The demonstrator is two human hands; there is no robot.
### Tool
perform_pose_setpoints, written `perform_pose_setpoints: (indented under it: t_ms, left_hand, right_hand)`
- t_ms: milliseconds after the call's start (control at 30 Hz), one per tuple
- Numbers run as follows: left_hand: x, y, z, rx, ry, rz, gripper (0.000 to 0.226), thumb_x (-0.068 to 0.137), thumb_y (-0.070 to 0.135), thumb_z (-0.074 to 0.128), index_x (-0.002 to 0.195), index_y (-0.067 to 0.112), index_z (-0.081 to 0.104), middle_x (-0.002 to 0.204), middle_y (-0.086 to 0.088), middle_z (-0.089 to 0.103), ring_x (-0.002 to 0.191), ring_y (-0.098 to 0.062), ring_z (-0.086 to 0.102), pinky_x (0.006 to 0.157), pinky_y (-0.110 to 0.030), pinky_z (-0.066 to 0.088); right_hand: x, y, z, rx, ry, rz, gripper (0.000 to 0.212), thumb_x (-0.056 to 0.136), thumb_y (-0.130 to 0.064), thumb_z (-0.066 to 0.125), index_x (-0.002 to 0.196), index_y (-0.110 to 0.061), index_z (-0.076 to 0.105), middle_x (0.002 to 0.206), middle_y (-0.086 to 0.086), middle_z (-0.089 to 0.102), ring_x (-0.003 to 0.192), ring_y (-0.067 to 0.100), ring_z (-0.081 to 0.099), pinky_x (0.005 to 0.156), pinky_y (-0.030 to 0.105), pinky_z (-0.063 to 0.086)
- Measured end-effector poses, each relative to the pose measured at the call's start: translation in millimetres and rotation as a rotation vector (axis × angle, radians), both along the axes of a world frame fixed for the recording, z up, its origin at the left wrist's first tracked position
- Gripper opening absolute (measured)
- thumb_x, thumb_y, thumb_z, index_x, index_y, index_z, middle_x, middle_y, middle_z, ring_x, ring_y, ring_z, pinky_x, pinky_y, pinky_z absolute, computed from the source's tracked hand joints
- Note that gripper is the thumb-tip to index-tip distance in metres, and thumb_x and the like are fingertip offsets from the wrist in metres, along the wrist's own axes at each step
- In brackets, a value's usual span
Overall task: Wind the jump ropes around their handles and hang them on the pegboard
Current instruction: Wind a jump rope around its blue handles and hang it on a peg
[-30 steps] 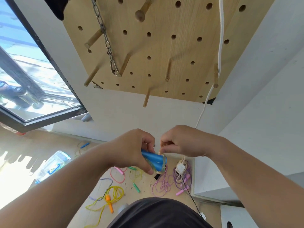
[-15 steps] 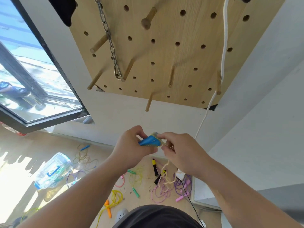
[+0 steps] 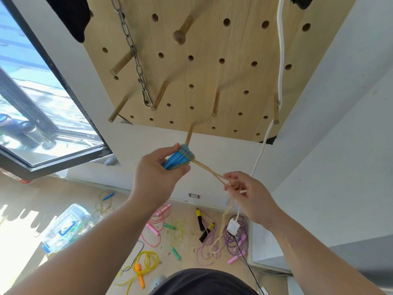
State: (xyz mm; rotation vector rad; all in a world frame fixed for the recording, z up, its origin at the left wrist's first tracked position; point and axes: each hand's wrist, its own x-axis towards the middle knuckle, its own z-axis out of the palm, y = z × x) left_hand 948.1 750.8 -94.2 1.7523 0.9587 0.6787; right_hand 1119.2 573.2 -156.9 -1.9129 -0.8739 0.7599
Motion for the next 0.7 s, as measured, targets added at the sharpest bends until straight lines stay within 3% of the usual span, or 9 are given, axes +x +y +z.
perform_pose_setpoints:
  t_ms: [67, 133, 267, 333, 433, 600, 633, 700]
  left_hand:
    - [0, 1, 0, 0.021, -0.004, 0.001, 0.05, 0.078, 0.019, 0.087, 0.12, 0.037, 0.068, 0.092, 0.016, 0.07, 0.081, -0.005, 0.066, 0.067, -0.01, 0.052]
    - [0, 3, -2, 0.034, 0.017, 0.005, 0.05, 0.077, 0.02, 0.088, 0.121, 0.037, 0.069, 0.092, 0.016, 0.07, 0.082, -0.008, 0.065, 0.068, -0.012, 0.054]
    - [-3, 9, -11, 0.046, 0.103, -0.002, 0.051, 0.077, 0.022, 0.088, 0.122, 0.035, 0.07, 0.092, 0.014, 0.068, 0.081, -0.01, 0.065, 0.066, -0.009, 0.049]
    - [-4, 10, -15, 0.051, 0.12, 0.006, 0.051, 0.077, 0.023, 0.089, 0.123, 0.033, 0.07, 0.092, 0.015, 0.067, 0.081, -0.009, 0.064, 0.066, -0.009, 0.048]
    - [-6, 10, -18, 0.057, 0.127, 0.013, 0.051, 0.077, 0.024, 0.088, 0.125, 0.032, 0.07, 0.093, 0.019, 0.065, 0.084, -0.007, 0.063, 0.07, -0.012, 0.047]
    - [-6, 4, -17, 0.078, 0.075, 0.013, 0.05, 0.078, 0.022, 0.087, 0.121, 0.038, 0.067, 0.095, 0.024, 0.064, 0.084, 0.009, 0.062, 0.068, -0.005, 0.047]
    - [-5, 4, -16, 0.076, 0.059, 0.026, 0.05, 0.078, 0.021, 0.087, 0.12, 0.039, 0.066, 0.094, 0.023, 0.064, 0.08, 0.011, 0.06, 0.067, -0.004, 0.047]
    - [-6, 9, -16, 0.066, 0.047, 0.059, 0.05, 0.079, 0.021, 0.087, 0.121, 0.038, 0.067, 0.091, 0.017, 0.065, 0.074, 0.004, 0.06, 0.064, -0.005, 0.048]
  right_hand:
    - [3, -2, -4, 0.013, 0.224, -0.032, 0.041, 0.098, -0.005, 0.062, 0.127, -0.033, 0.061, 0.095, 0.003, 0.076, 0.092, 0.02, 0.07, 0.089, 0.034, 0.053]
    - [5, -4, -8, 0.009, 0.359, -0.039, 0.037, 0.099, -0.004, 0.06, 0.13, -0.024, 0.06, 0.093, 0.007, 0.077, 0.094, 0.019, 0.072, 0.094, 0.034, 0.052]
    - [5, -4, -9, 0.118, 0.588, -0.137, 0.018, 0.1, -0.011, 0.06, 0.115, -0.007, 0.07, 0.084, 0.01, 0.067, 0.075, 0.022, 0.062, 0.077, 0.034, 0.055]
    - [5, -2, -10, 0.116, 0.568, -0.172, 0.015, 0.099, -0.007, 0.062, 0.11, -0.007, 0.071, 0.086, 0.01, 0.067, 0.077, 0.022, 0.063, 0.076, 0.034, 0.056]
    - [7, 1, -15, 0.074, 0.446, -0.169, 0.021, 0.096, 0.002, 0.059, 0.107, -0.011, 0.072, 0.081, 0.009, 0.065, 0.082, 0.021, 0.069, 0.089, 0.036, 0.057]
    - [4, 5, -20, -0.037, 0.254, -0.127, 0.016, 0.096, -0.013, 0.063, 0.088, -0.016, 0.076, 0.068, 0.003, 0.059, 0.069, 0.016, 0.056, 0.082, 0.037, 0.053]
    - [4, 5, -20, -0.013, 0.303, -0.132, 0.013, 0.097, -0.02, 0.066, 0.089, -0.014, 0.075, 0.066, 0.001, 0.053, 0.067, 0.016, 0.052, 0.085, 0.039, 0.054]
    - [4, 4, -19, 0.106, 0.556, -0.167, 0.027, 0.09, -0.033, 0.071, 0.091, -0.006, 0.075, 0.066, 0.003, 0.041, 0.062, 0.016, 0.042, 0.085, 0.043, 0.06]
